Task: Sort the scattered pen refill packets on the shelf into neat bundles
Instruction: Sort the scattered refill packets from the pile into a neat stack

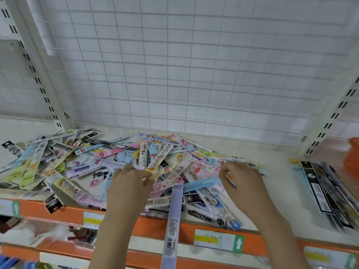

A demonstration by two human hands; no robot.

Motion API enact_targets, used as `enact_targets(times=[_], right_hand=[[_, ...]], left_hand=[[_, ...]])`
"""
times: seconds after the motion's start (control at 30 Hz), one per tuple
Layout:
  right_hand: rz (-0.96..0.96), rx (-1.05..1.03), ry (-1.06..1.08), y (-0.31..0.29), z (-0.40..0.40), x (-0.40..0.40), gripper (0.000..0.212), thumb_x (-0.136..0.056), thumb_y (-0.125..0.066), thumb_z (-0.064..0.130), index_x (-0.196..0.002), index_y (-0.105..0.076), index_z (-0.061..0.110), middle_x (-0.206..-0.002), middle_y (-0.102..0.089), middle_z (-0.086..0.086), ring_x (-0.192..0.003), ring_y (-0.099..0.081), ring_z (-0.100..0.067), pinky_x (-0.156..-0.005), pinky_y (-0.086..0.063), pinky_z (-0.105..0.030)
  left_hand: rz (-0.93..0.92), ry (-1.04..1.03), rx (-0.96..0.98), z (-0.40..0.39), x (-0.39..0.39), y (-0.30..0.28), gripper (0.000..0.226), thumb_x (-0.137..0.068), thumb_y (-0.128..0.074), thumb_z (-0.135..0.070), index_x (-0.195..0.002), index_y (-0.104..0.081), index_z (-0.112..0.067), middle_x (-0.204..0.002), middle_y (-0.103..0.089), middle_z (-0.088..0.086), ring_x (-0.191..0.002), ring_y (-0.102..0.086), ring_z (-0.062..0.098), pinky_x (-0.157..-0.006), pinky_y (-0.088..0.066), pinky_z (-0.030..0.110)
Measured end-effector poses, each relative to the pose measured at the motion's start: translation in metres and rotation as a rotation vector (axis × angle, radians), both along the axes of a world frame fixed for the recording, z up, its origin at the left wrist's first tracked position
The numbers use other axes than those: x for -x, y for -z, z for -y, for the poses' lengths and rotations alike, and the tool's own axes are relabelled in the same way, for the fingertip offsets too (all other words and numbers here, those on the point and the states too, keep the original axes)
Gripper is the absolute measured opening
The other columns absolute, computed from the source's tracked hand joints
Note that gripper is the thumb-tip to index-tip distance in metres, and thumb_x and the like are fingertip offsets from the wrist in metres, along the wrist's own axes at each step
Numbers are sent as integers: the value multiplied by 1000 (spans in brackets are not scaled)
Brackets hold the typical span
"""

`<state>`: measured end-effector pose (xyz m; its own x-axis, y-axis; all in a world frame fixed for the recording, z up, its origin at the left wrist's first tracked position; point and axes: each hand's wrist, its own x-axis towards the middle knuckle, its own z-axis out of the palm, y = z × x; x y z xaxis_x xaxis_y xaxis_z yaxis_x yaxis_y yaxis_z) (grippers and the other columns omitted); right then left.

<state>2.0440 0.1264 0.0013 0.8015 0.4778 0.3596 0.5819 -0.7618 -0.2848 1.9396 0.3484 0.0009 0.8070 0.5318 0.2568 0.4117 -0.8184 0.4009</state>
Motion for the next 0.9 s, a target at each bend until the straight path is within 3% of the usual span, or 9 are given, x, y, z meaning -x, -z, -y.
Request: enact_targets(times=[0.1,0.23,0.33,0.4,0.53,0.63,0.77,0.9], right_hand=[[28,-46,-40,-3,0,-1,8,-95,-49,21,-99,-55,19,-82,-62,6,-86,-59,-20,-74,-41,-34],[2,-64,-36,-1,-2,0,23,-99,-38,23,-119,-46,16,-89,-57,-1,-76,-56,-23,-62,-42,-35],[-18,-46,-7,2,-2,3,28,-98,-39,29,-124,-42,18,-90,-56,1,-71,-53,-17,-51,-35,-25],[-33,0,19,4,-2,4,32,-97,-42,33,-126,-40,20,-99,-57,2,-77,-53,-16,-52,-34,-24],[-91,16,42,3,-2,2,29,-95,-47,31,-123,-43,23,-104,-58,3,-84,-51,-15,-60,-37,-27],[-96,34,34,4,-5,2,18,-95,-45,29,-112,-45,23,-88,-54,5,-79,-51,-16,-53,-34,-24],[-107,60,32,5,-7,3,7,-95,-43,26,-100,-43,21,-71,-42,9,-67,-44,-13,-46,-26,-20],[-128,75,45,5,-11,3,7,-95,-43,25,-92,-37,23,-65,-40,9,-54,-37,-4,-44,-23,-22]], left_hand=[[57,-12,-85,1,2,-4,26,-92,-51,-33,-106,-70,-22,-106,-58,4,-107,-47,29,-90,-38,39],[55,109,-81,0,0,-5,30,-98,-32,-33,-113,-53,-16,-79,-50,0,-76,-52,25,-67,-42,33],[-30,201,21,1,-2,1,30,-96,-41,-33,-123,-46,-20,-92,-51,3,-83,-54,24,-66,-43,30],[-149,226,71,1,-2,4,42,-91,-52,-35,-130,-42,-22,-101,-46,2,-89,-52,22,-67,-39,28],[-278,225,50,-2,-6,3,31,-87,-57,-36,-109,-55,-14,-97,-46,1,-86,-48,19,-63,-34,25],[-271,216,66,-2,-7,-1,23,-88,-55,-37,-80,-52,-16,-71,-50,-2,-70,-47,17,-55,-33,26],[-154,145,-160,-6,-9,-8,9,-91,-43,-15,-85,-50,-12,-70,-51,2,-83,-40,21,-63,-33,30],[17,110,-45,-8,-10,-15,15,-97,-36,-14,-103,-48,-10,-61,-37,-6,-62,-42,21,-53,-29,29]])
